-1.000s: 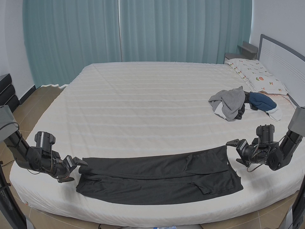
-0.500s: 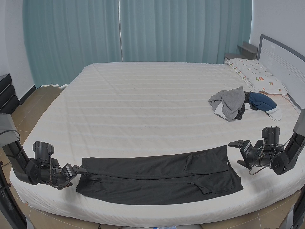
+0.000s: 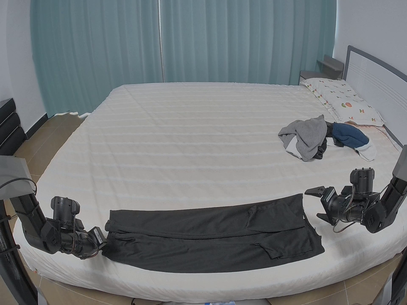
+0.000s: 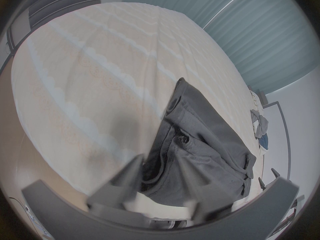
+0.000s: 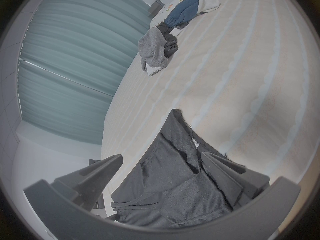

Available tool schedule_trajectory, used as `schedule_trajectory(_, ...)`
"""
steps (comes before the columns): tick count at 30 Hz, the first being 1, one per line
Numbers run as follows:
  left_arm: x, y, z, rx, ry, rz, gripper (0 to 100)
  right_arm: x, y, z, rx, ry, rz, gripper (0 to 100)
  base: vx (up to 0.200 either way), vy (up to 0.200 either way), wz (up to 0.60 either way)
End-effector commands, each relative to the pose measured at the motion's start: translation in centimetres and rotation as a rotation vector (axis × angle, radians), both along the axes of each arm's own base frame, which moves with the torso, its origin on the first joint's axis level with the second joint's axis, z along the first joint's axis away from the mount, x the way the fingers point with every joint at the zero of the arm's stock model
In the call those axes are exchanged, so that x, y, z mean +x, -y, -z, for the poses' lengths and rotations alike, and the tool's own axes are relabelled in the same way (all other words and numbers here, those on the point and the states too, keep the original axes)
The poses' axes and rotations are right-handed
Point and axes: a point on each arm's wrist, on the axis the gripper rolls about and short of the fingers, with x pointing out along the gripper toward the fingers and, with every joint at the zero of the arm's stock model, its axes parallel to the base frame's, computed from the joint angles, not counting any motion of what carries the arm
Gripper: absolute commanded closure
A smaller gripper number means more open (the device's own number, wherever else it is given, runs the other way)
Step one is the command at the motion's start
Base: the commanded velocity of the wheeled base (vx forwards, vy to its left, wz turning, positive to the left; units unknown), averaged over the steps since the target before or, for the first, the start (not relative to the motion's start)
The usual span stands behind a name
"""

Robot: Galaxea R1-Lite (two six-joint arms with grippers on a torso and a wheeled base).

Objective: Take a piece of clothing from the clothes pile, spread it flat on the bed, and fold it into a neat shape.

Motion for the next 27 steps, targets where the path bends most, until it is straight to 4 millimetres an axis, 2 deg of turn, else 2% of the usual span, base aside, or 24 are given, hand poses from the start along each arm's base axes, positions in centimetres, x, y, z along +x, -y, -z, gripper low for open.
schedule_trajectory(1,-0.5,-0.2,0.3,0.021,-0.022,-0.007,100,0.0,0.0,0.1,0.000,-0.002,0.000,0,0.000,0.000,0.00)
schedule_trajectory(11,-1.2,-0.4,0.5,0.117,-0.041,-0.030,100,-0.1,0.0,0.1,0.000,-0.003,-0.001,0,0.000,0.000,0.00)
schedule_trajectory(23,-1.6,-0.4,0.6,0.152,-0.052,-0.011,100,-0.1,0.0,0.1,0.000,-0.003,-0.001,0,0.000,0.000,0.00)
schedule_trajectory(24,-1.6,-0.4,0.6,0.152,-0.052,-0.011,0,-0.1,0.0,0.1,0.000,-0.003,-0.001,0,0.000,0.000,0.00)
schedule_trajectory(27,-1.2,-0.5,0.2,0.147,-0.024,-0.023,0,-0.1,0.0,0.1,0.000,-0.003,-0.001,0,0.000,0.000,0.00)
